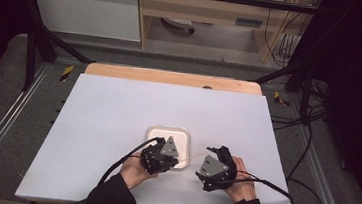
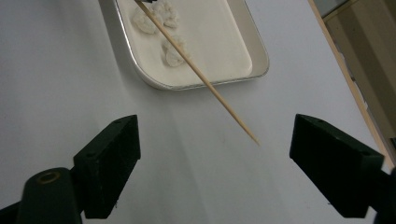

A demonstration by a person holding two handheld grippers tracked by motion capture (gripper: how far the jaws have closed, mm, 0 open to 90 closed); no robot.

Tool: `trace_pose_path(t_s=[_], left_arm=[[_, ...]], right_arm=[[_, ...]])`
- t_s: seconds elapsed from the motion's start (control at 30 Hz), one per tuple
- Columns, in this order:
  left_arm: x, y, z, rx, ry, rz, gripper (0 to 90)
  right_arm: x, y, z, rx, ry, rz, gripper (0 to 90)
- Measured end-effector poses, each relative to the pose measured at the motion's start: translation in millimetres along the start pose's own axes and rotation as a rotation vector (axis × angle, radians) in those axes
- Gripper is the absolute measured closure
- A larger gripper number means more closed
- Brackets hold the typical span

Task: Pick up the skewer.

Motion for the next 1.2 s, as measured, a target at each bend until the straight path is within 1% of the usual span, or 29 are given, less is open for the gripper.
trace_pose_path(t_s=[0.13, 0.23, 0.37, 0.4, 0.43, 0.47, 0.5, 0.53, 0.57, 0.63, 0.67, 0.73, 0.8, 0.87, 0.93, 1.0, 1.1, 1.17, 1.2], left_arm=[[-6.2, 3.5, 6.9, -0.02, -0.008, -0.014, 88.5], [-9.7, 5.4, 11.3, -0.027, -0.014, -0.026, 88.5], [-13.1, 7.5, 15.2, -0.034, -0.021, -0.036, 88.5], [-13.8, 7.7, 15.9, -0.036, -0.025, -0.037, 88.6], [-14.5, 7.9, 16.5, -0.036, -0.024, -0.04, 88.5], [-15.1, 8.3, 17.3, -0.038, -0.026, -0.042, 88.5], [-15.6, 8.5, 17.9, -0.041, -0.028, -0.045, 88.5], [-16.1, 8.7, 18.4, -0.043, -0.029, -0.044, 88.5], [-16.8, 9.4, 19.3, -0.042, -0.029, -0.046, 88.5], [-17.4, 9.6, 20.1, -0.053, -0.037, -0.05, 88.5], [-17.4, 9.9, 20.8, -0.056, -0.041, -0.053, 88.5], [-17.7, 10.7, 22.1, -0.06, -0.038, -0.055, 88.5], [-18.0, 12.0, 23.6, -0.068, -0.044, -0.062, 88.6], [-18.7, 13.0, 24.6, -0.072, -0.046, -0.063, 88.6], [-19.3, 13.6, 24.9, -0.075, -0.049, -0.067, 88.6], [-19.7, 13.5, 24.5, -0.076, -0.051, -0.069, 88.5], [-20.1, 13.6, 24.4, -0.076, -0.053, -0.071, 88.6], [-20.2, 13.8, 24.4, -0.078, -0.053, -0.076, 88.5], [-20.2, 14.1, 24.3, -0.08, -0.055, -0.078, 88.6]], right_arm=[[-0.1, -1.4, -0.8, 0.039, -0.002, 0.001, 23.4], [0.0, -3.2, -1.7, 0.083, 0.001, -0.001, 29.7], [-0.3, -6.4, -3.6, 0.15, 0.004, -0.007, 39.1], [-0.6, -6.5, -4.2, 0.176, 0.003, -0.012, 41.6], [-1.1, -7.1, -4.7, 0.193, 0.002, -0.014, 43.9], [-1.4, -8.2, -5.3, 0.196, 0.001, -0.015, 46.1], [-1.7, -8.4, -5.8, 0.223, -0.002, -0.015, 48.4], [-2.2, -9.4, -6.2, 0.233, -0.001, -0.015, 50.9], [-2.4, -9.9, -6.4, 0.244, -0.001, -0.013, 52.8], [-3.4, -10.3, -7.2, 0.277, -0.006, -0.008, 55.7], [-3.6, -11.5, -7.9, 0.274, -0.011, -0.004, 57.2], [-4.4, -11.4, -8.5, 0.309, -0.013, -0.003, 60.2], [-5.0, -12.1, -9.1, 0.33, -0.014, 0.001, 63.1], [-6.2, -11.6, -9.7, 0.371, -0.015, 0.005, 66.6], [-6.4, -13.2, -11.1, 0.38, -0.03, 0.015, 69.8], [-6.8, -13.0, -11.8, 0.407, -0.039, 0.024, 72.7], [-7.4, -13.3, -12.7, 0.434, -0.046, 0.034, 76.0], [-7.4, -13.8, -13.4, 0.439, -0.048, 0.036, 77.9], [-7.5, -13.5, -13.3, 0.449, -0.049, 0.038, 79.1]])
Point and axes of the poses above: each handheld gripper's, and its own axes: x roughly backward along the jaws, z roughly out of its top, y roughly to its right, the point moved 4 cm from there along -x, roughly forward along the jaws, and after that the axes turned 13 degrees about -x, right-handed, at the moved point
